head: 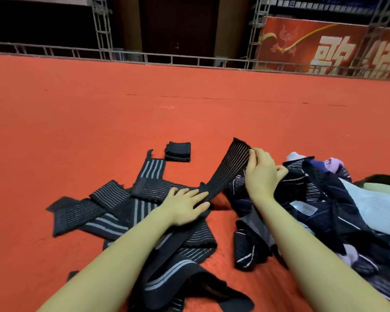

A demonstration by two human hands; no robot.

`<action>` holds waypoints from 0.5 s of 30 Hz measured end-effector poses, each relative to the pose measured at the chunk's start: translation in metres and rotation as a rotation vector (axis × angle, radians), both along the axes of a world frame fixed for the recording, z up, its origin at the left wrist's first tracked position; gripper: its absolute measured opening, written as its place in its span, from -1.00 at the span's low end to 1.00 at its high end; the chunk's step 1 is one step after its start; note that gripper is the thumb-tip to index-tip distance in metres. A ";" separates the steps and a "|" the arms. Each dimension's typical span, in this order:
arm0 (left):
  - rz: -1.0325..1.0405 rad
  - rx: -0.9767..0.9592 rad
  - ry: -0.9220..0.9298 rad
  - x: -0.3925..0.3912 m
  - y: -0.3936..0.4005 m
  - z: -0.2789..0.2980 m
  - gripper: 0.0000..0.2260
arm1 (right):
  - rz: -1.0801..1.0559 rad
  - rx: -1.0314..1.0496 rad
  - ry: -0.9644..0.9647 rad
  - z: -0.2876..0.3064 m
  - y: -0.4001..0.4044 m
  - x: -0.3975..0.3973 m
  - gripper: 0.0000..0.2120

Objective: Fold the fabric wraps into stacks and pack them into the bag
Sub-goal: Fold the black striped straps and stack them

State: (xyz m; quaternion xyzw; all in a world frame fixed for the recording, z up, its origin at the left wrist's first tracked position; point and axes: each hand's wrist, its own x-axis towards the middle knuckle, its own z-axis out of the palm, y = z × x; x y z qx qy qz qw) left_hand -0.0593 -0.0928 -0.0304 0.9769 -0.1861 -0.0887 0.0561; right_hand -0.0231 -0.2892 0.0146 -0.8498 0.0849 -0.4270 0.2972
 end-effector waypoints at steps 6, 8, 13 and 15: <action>-0.017 -0.017 0.099 0.004 -0.051 -0.009 -0.54 | 0.044 -0.039 -0.018 0.006 -0.020 -0.007 -0.80; -0.006 -0.038 0.052 0.006 -0.047 -0.008 -0.56 | 0.080 -0.067 -0.041 0.000 -0.015 -0.008 -0.81; 0.166 -0.242 -0.264 0.008 -0.005 0.007 -0.53 | 0.192 -0.176 -0.073 -0.014 0.015 -0.009 -0.73; 0.247 -0.295 -0.389 0.010 0.016 0.014 -0.54 | 0.245 -0.252 -0.098 -0.019 0.035 -0.009 -0.71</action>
